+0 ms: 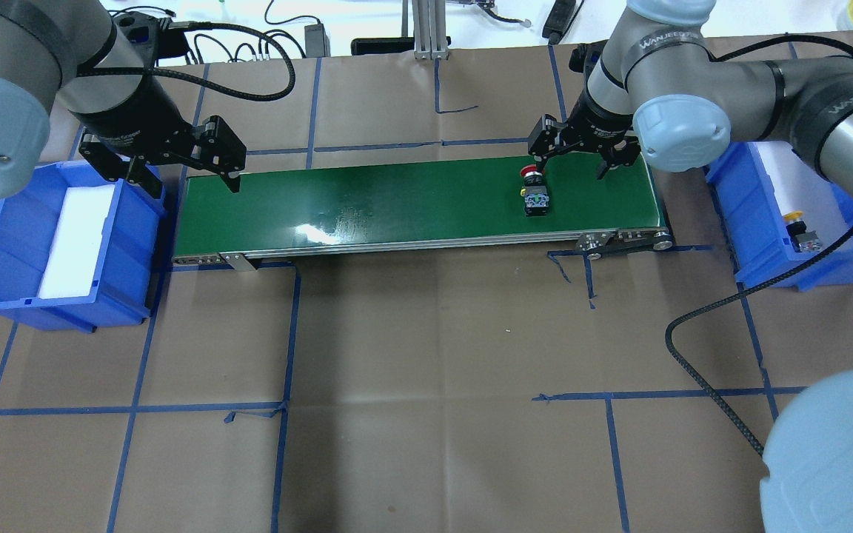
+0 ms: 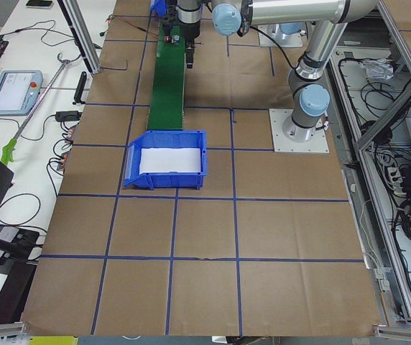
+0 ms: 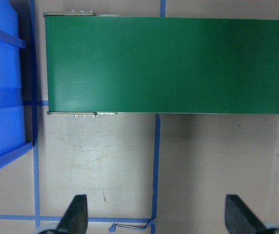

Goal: Transport two buttons from left to right
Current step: 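Lower the right gripper onto the red-capped button and grasp it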

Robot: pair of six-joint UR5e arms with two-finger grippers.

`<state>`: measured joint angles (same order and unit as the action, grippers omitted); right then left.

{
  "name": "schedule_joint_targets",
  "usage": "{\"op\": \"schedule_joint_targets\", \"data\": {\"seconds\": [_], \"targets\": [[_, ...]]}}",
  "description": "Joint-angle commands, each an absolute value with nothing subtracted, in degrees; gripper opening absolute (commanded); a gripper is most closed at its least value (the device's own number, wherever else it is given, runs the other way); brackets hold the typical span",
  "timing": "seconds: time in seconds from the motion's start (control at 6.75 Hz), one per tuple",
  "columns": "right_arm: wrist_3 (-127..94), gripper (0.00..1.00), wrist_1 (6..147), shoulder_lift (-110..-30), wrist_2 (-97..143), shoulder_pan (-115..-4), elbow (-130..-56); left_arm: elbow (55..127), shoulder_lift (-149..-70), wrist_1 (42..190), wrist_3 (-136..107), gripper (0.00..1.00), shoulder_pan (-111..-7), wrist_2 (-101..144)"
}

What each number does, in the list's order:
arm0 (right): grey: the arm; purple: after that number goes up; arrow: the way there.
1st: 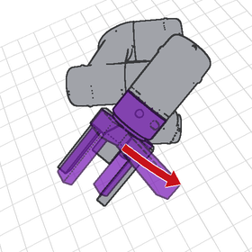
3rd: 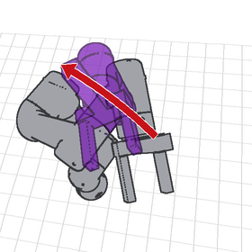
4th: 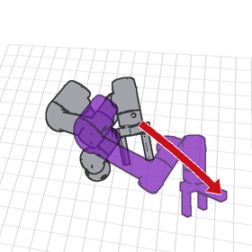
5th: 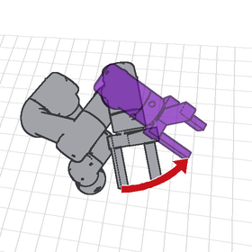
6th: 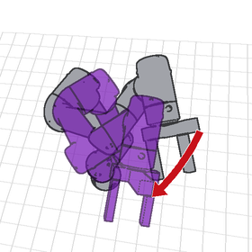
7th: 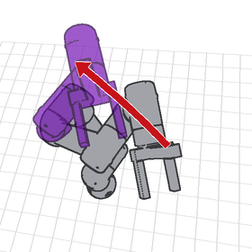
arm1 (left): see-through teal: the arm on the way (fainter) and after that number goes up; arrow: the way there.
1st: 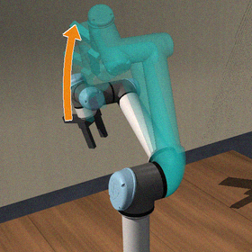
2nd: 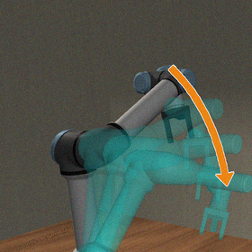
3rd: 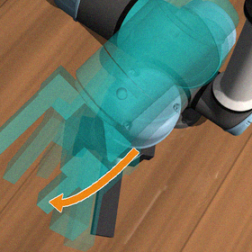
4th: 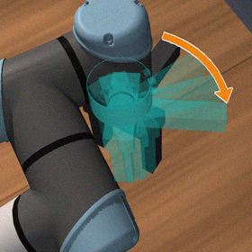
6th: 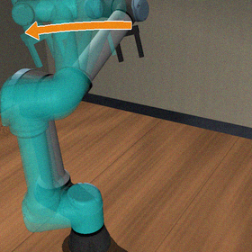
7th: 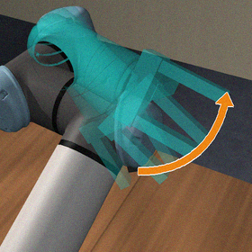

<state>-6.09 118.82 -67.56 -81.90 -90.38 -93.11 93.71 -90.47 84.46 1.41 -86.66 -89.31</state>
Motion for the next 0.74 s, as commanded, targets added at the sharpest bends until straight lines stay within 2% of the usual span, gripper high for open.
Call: {"op": "schedule_joint_targets", "data": {"seconds": [0.0, 0.44, 0.59], "targets": [[-6.2, 1.0, 122.3, -65.6, -82.0, -90.9, -93.1, 93.7, -90.4, 84.5, 1.4, 1.0, -86.7, -89.3], [-6.1, 0.99, 122.4, -63.8, -83.1, -90.9, -93.5, 93.7, -90.4, 84.5, 1.4, 1.0, -86.7, -89.2], [-5.9, 0.92, 122.3, -63.6, -83.1, -90.9, -94.0, 93.7, -90.4, 84.5, 1.4, 1.0, -86.7, -89.2]]}}
